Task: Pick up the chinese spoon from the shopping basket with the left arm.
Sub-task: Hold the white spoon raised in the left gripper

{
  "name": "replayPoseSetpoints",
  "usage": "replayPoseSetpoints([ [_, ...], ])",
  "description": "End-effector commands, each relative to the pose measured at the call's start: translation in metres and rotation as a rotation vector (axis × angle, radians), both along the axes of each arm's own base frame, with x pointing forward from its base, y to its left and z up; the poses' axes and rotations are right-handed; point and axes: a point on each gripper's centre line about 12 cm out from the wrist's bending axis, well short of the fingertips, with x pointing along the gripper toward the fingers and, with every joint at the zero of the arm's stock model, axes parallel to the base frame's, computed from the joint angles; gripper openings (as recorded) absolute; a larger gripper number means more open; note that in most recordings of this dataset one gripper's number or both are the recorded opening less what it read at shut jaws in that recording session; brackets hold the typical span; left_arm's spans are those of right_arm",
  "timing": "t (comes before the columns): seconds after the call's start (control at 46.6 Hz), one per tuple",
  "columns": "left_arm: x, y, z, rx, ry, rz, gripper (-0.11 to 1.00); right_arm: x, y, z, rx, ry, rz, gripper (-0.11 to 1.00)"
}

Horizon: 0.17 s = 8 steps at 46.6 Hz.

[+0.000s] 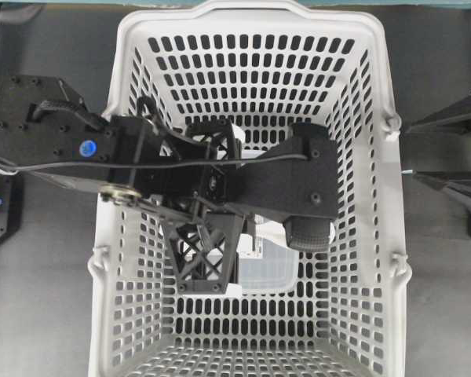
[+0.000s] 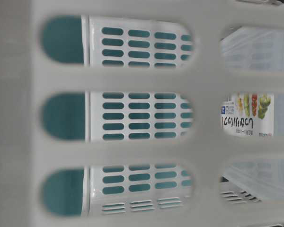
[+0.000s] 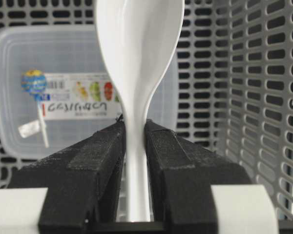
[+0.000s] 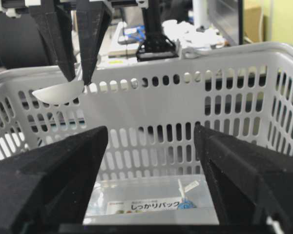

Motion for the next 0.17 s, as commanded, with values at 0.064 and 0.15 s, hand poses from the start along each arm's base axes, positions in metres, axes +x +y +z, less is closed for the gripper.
replayPoseSetpoints([
  [0.064, -0.005, -0.0003, 0.0171, -0.005, -0.046, -0.005, 0.13, 0.0014, 0.0002, 0.0025, 0.005, -0.006, 0.001, 0.69],
  [0.15, -0.0049, -0.0002, 0.0171, -0.004, -0.046, -0.005, 0.13, 0.0011, 0.0002, 0.0022, 0.005, -0.006, 0.001, 0.69],
])
